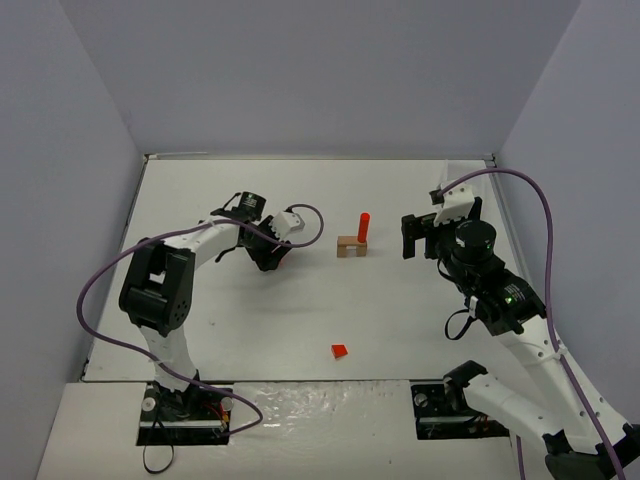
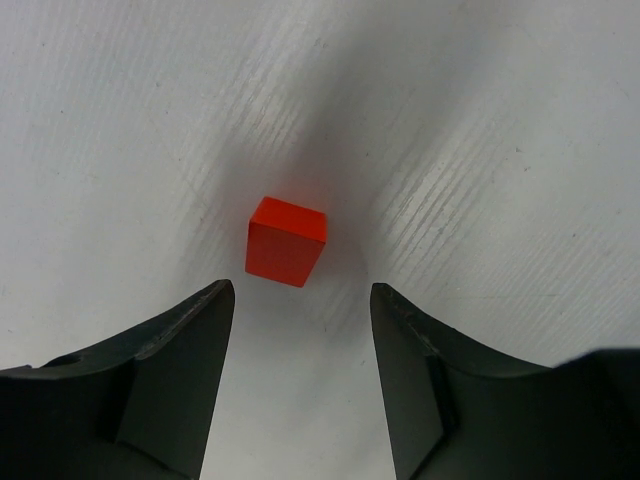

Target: Build the wood block tower

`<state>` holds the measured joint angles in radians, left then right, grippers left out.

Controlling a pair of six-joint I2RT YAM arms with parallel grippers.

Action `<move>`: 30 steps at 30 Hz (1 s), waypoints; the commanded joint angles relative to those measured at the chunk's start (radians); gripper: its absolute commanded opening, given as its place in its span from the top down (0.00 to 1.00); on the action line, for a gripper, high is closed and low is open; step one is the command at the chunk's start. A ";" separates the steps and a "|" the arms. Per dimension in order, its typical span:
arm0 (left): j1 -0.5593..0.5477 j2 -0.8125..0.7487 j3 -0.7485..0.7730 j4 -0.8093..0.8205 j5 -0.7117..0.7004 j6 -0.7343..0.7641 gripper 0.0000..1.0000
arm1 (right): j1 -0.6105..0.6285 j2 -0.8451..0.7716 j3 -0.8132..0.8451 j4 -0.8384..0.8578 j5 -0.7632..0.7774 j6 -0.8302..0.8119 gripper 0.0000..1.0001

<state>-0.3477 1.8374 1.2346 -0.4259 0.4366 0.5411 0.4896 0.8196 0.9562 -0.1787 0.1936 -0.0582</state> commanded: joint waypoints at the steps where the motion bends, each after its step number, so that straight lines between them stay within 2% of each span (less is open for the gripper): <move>1: -0.005 -0.017 0.058 0.048 0.001 0.022 0.48 | -0.008 0.001 0.021 0.053 0.001 -0.012 0.00; 19: -0.010 0.017 0.089 0.067 0.017 0.022 0.53 | -0.008 0.000 0.021 0.051 0.007 -0.014 0.00; 30: -0.017 0.023 0.097 0.067 0.024 0.020 0.62 | -0.008 0.012 0.024 0.053 0.007 -0.017 0.00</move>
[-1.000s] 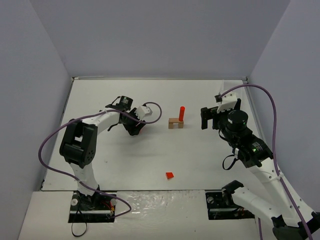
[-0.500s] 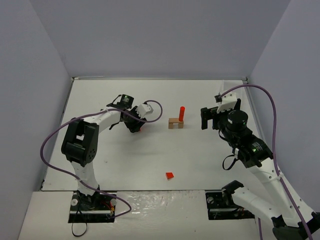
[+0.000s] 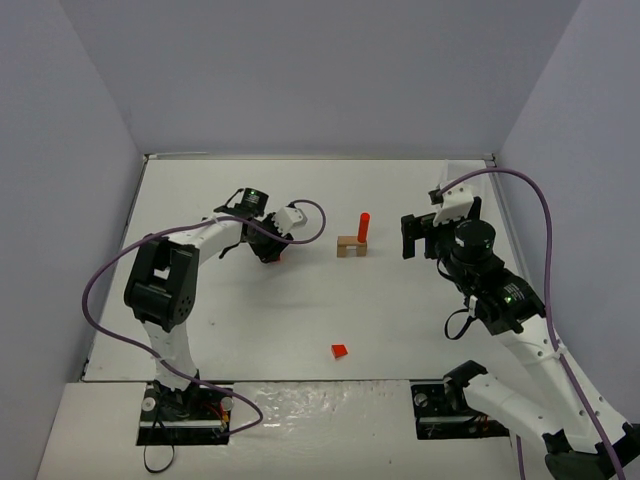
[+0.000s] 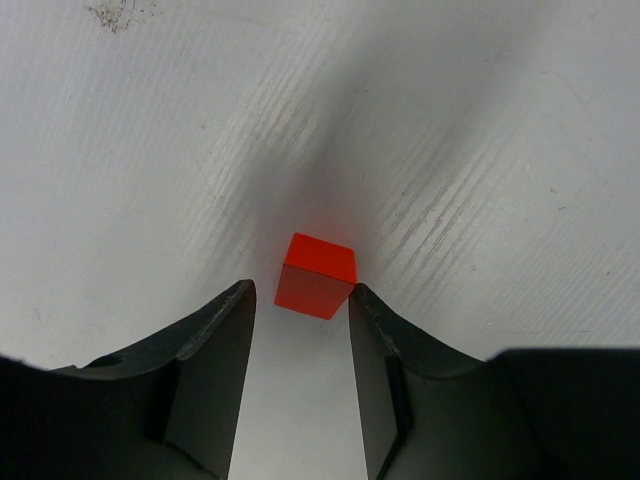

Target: Build the wood block tower

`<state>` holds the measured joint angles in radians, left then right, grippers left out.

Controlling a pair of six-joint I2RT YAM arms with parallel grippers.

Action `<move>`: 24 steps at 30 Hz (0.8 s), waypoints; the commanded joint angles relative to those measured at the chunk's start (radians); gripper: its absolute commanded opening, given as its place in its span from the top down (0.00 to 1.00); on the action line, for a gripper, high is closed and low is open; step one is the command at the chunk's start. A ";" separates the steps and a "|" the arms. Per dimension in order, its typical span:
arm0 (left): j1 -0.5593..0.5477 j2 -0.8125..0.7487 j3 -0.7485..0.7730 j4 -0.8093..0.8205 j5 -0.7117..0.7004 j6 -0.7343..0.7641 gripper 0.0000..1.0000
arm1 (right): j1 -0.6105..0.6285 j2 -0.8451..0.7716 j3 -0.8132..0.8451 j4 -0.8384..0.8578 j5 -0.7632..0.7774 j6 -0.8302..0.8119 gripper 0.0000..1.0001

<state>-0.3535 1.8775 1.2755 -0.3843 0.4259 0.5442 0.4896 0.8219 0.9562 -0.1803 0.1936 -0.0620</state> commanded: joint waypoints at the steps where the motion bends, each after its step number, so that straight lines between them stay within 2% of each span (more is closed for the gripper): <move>1: -0.013 -0.015 0.056 0.025 0.033 0.017 0.62 | -0.009 0.010 0.024 0.054 0.007 -0.014 0.00; 9: -0.019 -0.010 0.059 0.027 0.031 0.017 0.67 | -0.008 0.007 0.023 0.054 0.003 -0.010 0.00; 14: -0.022 -0.020 0.056 0.028 0.028 0.011 0.79 | -0.008 0.006 0.024 0.056 0.003 -0.009 0.00; 19: -0.022 -0.050 0.051 0.027 0.035 0.008 0.87 | -0.008 0.001 0.024 0.054 0.003 -0.009 0.00; 24: -0.023 -0.102 0.066 -0.002 0.113 -0.002 0.96 | -0.008 -0.002 0.028 0.054 0.005 -0.011 0.00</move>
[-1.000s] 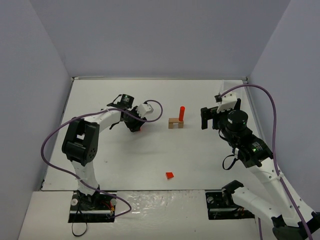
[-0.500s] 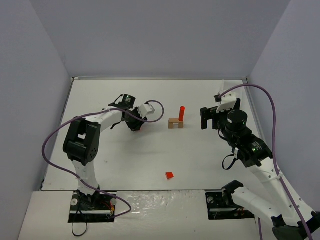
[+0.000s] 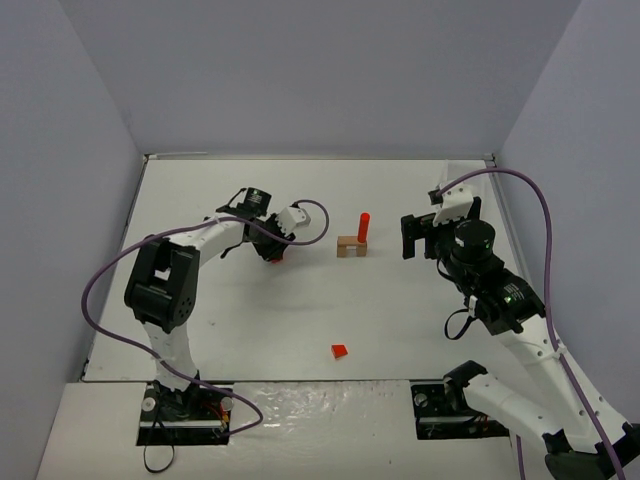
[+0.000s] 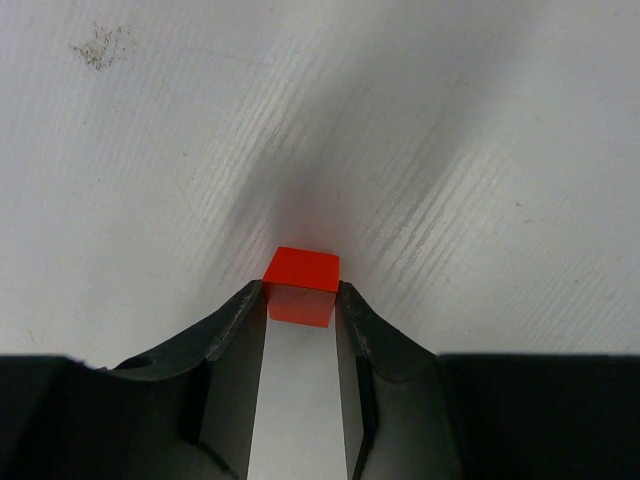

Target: Build the wood block tower

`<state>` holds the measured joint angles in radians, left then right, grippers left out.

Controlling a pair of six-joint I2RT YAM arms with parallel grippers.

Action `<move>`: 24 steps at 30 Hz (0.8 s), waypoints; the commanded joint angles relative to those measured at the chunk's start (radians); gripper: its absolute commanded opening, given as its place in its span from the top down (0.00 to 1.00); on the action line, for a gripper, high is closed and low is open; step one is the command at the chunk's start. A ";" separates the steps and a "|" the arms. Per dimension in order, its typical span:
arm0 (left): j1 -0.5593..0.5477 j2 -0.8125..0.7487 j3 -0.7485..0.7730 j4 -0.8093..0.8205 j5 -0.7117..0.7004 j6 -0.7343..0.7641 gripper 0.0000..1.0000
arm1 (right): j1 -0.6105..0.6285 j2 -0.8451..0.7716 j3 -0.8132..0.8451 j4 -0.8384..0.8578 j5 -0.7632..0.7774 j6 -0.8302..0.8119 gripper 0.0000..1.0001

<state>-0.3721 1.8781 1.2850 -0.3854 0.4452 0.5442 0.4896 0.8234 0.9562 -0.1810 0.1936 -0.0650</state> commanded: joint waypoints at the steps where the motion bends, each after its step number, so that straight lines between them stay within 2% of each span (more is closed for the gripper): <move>1: -0.007 -0.115 0.067 -0.010 0.107 -0.002 0.98 | -0.008 -0.004 0.029 0.055 0.008 -0.009 0.00; 12: -0.106 -0.180 0.275 -0.100 0.184 0.030 1.00 | -0.010 -0.025 0.019 0.048 0.048 -0.008 0.00; 19: -0.177 -0.108 0.419 -0.146 0.210 0.084 1.00 | -0.039 -0.012 0.016 0.021 0.084 0.038 0.00; 24: -0.197 -0.037 0.507 -0.190 0.252 0.106 1.00 | -0.098 0.022 0.016 -0.002 0.044 0.065 0.01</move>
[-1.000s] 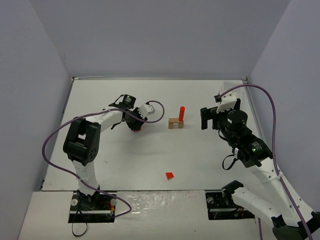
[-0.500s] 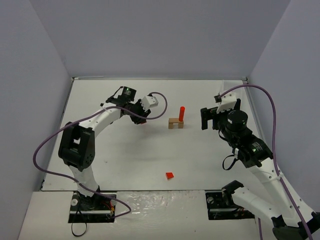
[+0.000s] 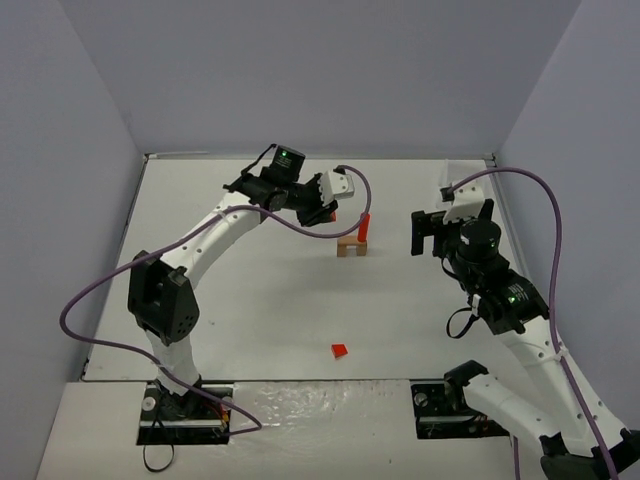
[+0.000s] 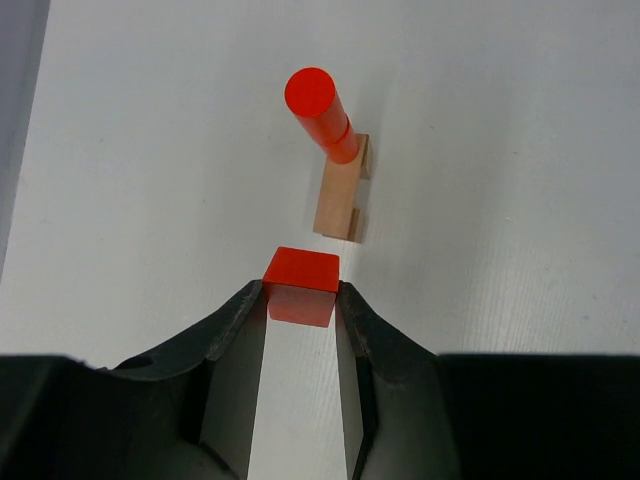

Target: Build the wood block tower

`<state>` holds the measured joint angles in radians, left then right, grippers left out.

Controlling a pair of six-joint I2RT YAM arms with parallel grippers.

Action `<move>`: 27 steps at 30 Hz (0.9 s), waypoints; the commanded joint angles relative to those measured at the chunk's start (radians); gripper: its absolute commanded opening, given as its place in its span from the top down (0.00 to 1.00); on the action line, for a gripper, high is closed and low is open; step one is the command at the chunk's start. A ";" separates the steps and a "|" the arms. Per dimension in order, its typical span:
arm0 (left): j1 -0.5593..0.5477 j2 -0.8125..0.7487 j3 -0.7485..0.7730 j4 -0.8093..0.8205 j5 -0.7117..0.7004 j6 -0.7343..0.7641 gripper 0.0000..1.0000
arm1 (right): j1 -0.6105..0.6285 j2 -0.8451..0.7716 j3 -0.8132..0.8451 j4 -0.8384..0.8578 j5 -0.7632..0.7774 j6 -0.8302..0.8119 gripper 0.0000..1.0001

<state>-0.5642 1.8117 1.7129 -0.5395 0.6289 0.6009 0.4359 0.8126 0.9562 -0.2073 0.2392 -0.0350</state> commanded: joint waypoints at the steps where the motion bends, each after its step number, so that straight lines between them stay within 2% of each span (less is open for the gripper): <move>1: -0.006 0.039 0.090 -0.044 0.079 0.054 1.00 | -0.061 0.039 0.015 0.020 -0.021 0.035 0.01; 12: -0.023 0.161 0.220 -0.138 0.095 0.090 1.00 | -0.322 0.152 0.016 -0.005 -0.336 0.109 0.01; 27: -0.057 0.270 0.315 -0.146 0.051 0.029 1.00 | -0.329 0.189 -0.006 -0.012 -0.361 0.118 0.01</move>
<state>-0.6033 2.1007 1.9576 -0.6966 0.6755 0.6457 0.1108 1.0050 0.9558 -0.2543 -0.1125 0.0788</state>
